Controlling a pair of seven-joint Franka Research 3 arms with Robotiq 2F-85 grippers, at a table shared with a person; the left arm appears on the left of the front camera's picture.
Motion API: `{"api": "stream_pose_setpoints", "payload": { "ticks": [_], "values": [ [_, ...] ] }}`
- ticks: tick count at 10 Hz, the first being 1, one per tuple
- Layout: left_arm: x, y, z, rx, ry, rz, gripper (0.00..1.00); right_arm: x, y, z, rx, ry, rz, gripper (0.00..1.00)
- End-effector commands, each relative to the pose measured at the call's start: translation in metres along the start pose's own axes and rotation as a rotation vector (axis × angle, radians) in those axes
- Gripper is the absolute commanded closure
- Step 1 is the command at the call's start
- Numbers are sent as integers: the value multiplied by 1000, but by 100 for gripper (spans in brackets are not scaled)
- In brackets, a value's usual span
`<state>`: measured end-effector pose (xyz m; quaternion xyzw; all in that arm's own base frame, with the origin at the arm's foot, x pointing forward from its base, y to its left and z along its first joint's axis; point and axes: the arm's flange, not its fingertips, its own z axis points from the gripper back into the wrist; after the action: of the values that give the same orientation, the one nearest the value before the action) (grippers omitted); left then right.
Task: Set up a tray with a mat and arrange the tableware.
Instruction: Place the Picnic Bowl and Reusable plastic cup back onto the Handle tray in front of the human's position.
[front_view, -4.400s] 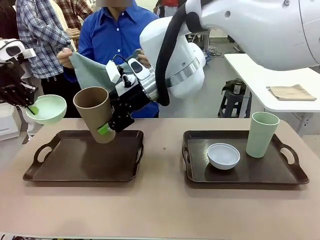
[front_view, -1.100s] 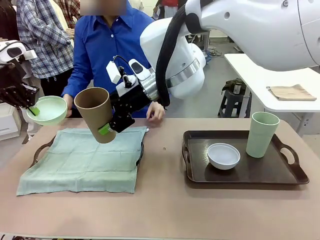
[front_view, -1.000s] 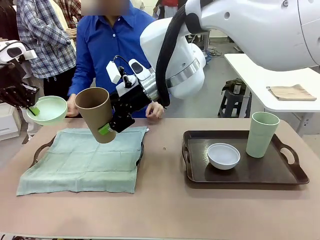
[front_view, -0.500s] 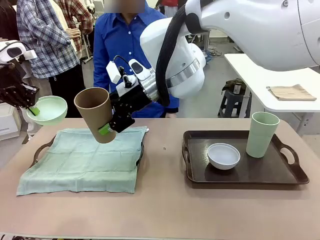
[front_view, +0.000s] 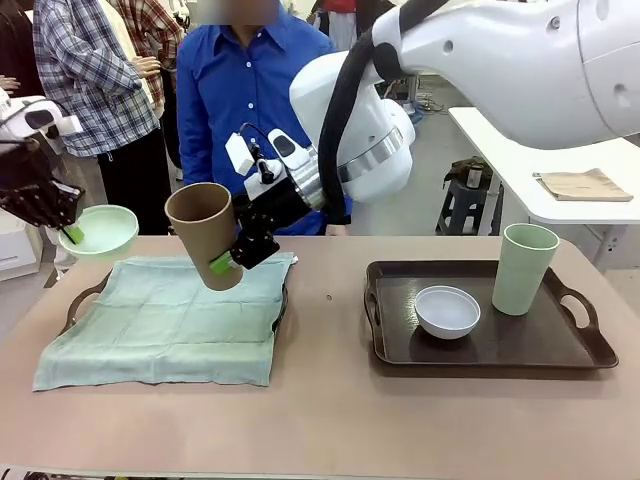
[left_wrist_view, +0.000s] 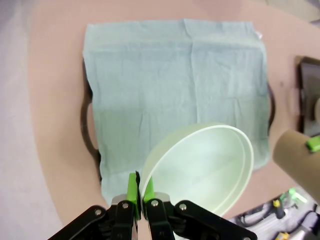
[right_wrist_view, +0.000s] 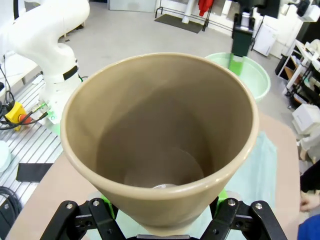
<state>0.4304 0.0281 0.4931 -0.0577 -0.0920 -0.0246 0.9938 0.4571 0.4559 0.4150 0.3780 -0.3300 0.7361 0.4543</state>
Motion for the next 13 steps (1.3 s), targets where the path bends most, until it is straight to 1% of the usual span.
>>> {"api": "stream_pose_setpoints", "payload": {
  "ticks": [1,3,5,8,10,13],
  "values": [
    [6,5,-23,19,75,-21,96,-22,-17,6,-22,-103,-11,17],
    [11,9,-47,11,99,-42,96,-48,-33,8,-24,-219,-81,17],
    [15,13,-75,4,119,-13,96,-75,-43,0,-29,-266,-134,17],
    [21,11,-96,-72,101,12,96,-100,-52,-25,-12,-227,-174,17],
    [24,10,-107,-90,91,23,96,-105,-54,-34,-5,-194,-167,17],
    [28,6,-131,-108,115,36,96,-117,-53,-47,-16,-183,-159,17]
  ]
}}
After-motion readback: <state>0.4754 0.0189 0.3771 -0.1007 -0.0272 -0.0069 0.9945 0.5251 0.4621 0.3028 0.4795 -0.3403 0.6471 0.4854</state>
